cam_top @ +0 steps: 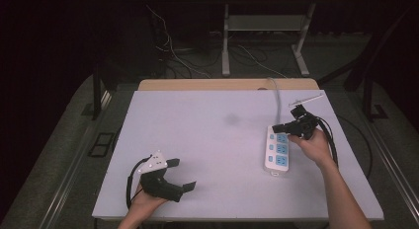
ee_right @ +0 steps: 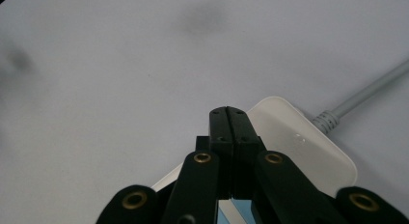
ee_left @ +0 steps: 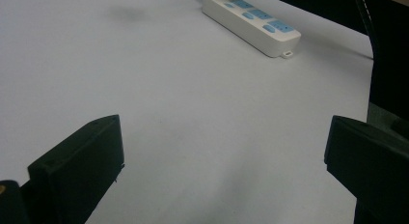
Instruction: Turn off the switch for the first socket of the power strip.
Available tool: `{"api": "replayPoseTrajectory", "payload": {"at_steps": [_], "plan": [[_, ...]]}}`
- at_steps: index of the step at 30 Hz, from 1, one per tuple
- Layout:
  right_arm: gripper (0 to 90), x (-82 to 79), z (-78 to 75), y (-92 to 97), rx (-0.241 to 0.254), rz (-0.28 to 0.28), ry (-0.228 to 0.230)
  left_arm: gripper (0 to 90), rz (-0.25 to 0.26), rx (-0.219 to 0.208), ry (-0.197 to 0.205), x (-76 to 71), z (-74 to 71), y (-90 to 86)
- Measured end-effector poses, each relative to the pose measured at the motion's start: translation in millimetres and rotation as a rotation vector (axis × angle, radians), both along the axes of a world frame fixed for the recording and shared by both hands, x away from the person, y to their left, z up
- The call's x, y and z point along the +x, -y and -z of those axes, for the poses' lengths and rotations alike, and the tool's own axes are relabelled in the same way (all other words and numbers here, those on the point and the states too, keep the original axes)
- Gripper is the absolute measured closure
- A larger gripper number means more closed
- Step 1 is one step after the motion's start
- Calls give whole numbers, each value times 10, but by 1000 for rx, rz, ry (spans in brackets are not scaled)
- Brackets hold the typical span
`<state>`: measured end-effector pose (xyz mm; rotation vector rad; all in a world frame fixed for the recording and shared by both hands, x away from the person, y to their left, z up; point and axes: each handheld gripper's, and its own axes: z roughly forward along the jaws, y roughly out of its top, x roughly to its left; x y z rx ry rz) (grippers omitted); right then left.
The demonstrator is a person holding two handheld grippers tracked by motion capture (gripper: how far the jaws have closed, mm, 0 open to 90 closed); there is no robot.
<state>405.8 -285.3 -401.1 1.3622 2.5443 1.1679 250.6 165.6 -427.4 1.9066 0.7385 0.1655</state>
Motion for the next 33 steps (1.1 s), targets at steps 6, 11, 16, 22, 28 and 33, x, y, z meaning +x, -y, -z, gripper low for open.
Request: {"api": "replayPoseTrajectory", "payload": {"at_steps": [6, 11, 16, 22, 28, 33], "plan": [[897, 23, 57, -31, -20, -3, -17, 0, 0, 0, 0, 3, -1, -3], [898, 39, 91, -45, -21, -11, -24, 0, -1, 1, 0, 5, 1, -3], [898, 46, 136, -63, -26, -14, -36, 0, 1, 0, -2, 7, 1, -2], [898, 46, 199, -60, -12, -12, -41, 0, 5, 1, -3, 8, 4, 0], [900, 20, 224, -18, 8, -8, -26, 0, 4, 0, -5, 9, 8, 7], [900, -11, 249, -2, 24, 1, -7, 0, 8, 3, -6, 10, 13, 19]]}}
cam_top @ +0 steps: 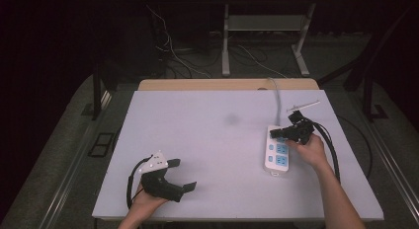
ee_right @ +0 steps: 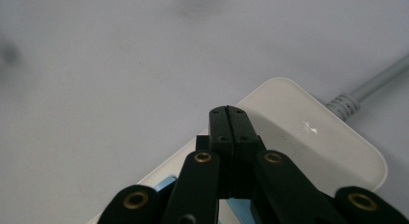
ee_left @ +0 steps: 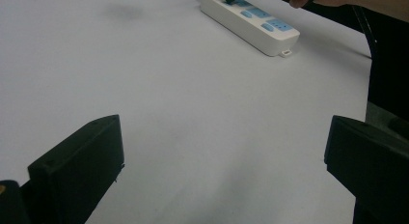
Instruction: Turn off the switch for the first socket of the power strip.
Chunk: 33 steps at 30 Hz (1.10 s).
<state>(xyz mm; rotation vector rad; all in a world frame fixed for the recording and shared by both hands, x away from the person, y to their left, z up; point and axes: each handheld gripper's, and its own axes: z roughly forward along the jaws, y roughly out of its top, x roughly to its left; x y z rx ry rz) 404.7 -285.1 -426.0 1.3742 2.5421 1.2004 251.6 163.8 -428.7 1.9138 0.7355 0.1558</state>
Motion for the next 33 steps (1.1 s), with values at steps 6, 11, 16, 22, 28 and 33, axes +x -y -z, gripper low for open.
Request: {"api": "replayPoseTrajectory", "payload": {"at_steps": [6, 11, 16, 22, 28, 33], "plan": [[900, -18, -8, -24, -28, -14, 29, 0, -1, -1, -2, 2, 3, 6], [900, -9, -5, -18, -23, -16, 23, 0, -2, -1, -2, 5, 4, 4], [900, -5, -2, -25, -31, -17, 19, 0, -2, 0, -1, -1, 3, -1], [900, -3, -13, -37, -44, -23, 23, 0, -7, -1, -5, 10, 8, -10], [900, -12, -22, -50, -52, -14, 25, 0, -6, 4, -4, 11, 8, -7], [900, -21, -91, -77, -81, -18, 28, 0, -6, 2, -3, 12, 6, -14]]}}
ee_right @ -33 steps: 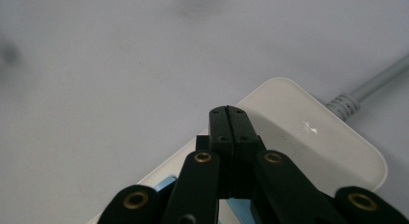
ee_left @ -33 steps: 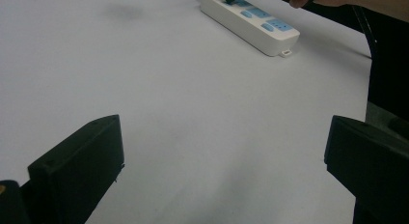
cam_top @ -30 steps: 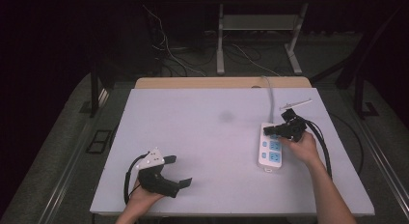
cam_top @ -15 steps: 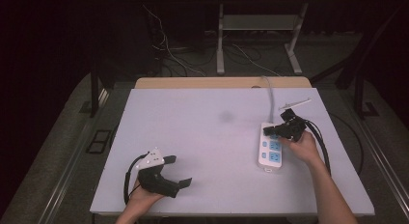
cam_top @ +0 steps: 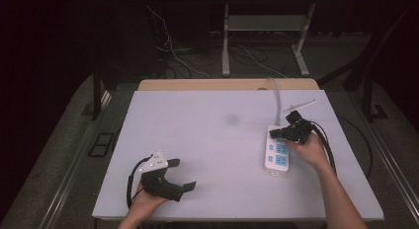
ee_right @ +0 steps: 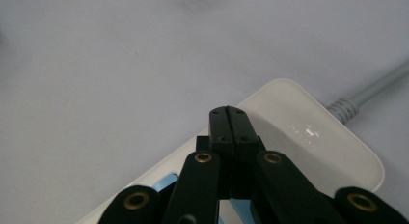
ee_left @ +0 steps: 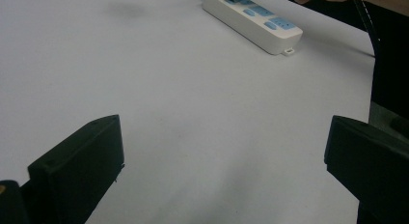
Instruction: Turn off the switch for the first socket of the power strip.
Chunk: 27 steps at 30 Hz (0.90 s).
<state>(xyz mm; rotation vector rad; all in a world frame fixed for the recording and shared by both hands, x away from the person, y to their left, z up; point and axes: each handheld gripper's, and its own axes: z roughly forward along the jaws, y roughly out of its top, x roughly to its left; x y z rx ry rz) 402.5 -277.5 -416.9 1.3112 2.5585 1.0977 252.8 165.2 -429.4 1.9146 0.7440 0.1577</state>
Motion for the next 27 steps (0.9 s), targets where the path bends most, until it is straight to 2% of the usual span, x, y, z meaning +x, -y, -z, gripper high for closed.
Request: {"api": "replayPoseTrajectory", "payload": {"at_steps": [1, 3, 6, 11, 20, 27], "plan": [[900, 1, -17, -7, -34, -11, 0, 0, -1, -1, -1, 2, 2, -1], [900, -8, -55, 3, -56, -18, 0, 0, 0, 0, -2, 5, 4, -2], [900, -32, -115, 67, -31, -10, 16, 0, 0, 0, -2, 5, 3, -3], [900, -73, -174, 154, -33, 1, 21, 0, -1, 2, 0, 3, 3, -4], [900, -163, -304, 303, 33, 28, 42, 0, 0, 4, -2, -2, 1, -5], [900, -254, -377, 359, 40, 37, 57, 0, 2, 5, -1, -5, -2, -3]]}}
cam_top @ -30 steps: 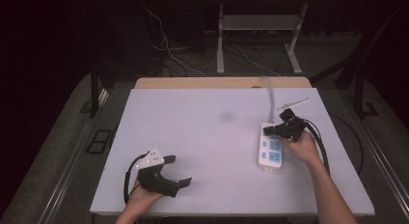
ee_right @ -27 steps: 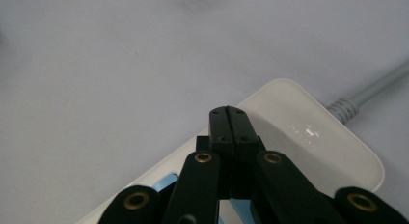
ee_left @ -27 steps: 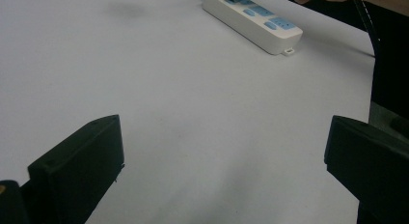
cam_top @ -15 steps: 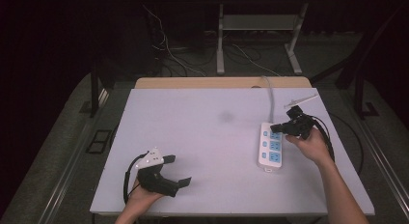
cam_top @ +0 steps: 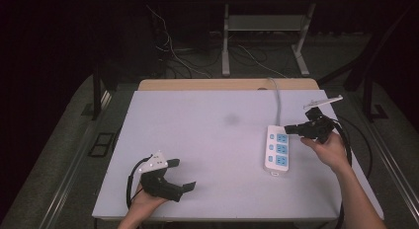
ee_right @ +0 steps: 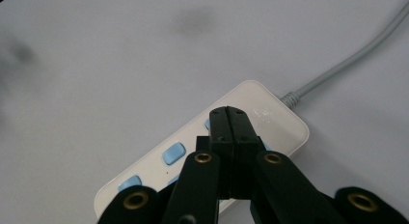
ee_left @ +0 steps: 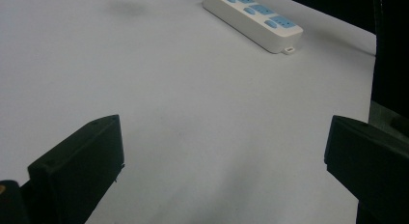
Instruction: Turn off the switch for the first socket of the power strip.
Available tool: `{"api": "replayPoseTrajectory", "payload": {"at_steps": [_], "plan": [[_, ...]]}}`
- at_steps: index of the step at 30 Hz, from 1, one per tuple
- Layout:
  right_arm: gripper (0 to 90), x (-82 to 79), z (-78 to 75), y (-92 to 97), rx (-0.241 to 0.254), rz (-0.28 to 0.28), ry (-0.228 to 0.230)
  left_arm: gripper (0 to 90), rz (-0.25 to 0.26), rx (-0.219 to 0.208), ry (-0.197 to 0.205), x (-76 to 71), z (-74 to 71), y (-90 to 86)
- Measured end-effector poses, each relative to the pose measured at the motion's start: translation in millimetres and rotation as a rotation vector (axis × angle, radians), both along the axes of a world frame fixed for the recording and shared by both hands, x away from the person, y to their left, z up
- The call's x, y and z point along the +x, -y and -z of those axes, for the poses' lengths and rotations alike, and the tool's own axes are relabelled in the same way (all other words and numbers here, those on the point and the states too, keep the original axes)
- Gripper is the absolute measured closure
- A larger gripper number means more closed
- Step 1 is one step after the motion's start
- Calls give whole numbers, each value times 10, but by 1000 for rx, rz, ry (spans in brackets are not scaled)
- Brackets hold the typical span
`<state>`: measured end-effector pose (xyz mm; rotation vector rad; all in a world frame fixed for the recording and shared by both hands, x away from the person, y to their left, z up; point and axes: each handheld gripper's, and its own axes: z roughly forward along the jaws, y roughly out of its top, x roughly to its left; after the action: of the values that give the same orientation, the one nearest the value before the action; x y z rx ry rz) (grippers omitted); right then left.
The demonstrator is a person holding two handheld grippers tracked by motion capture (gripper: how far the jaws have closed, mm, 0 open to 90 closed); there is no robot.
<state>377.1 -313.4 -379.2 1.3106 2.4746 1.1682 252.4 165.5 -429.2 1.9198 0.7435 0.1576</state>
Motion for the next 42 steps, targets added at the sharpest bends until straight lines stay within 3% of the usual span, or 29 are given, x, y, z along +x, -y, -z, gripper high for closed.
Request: {"api": "replayPoseTrajectory", "payload": {"at_steps": [15, 27, 38, 42], "plan": [[897, -270, -165, 68, 29, 11, 34, 0, -1, 0, 1, -7, -6, -5], [877, -552, -118, 78, 71, 11, 46, 0, 0, -1, 1, -11, -6, 0], [572, -838, -36, 69, 141, 73, 78, 0, -2, -3, 1, -14, -7, 3], [408, -923, -7, 68, 168, 100, 88, 0, 0, -2, 0, -14, -5, 7]]}}
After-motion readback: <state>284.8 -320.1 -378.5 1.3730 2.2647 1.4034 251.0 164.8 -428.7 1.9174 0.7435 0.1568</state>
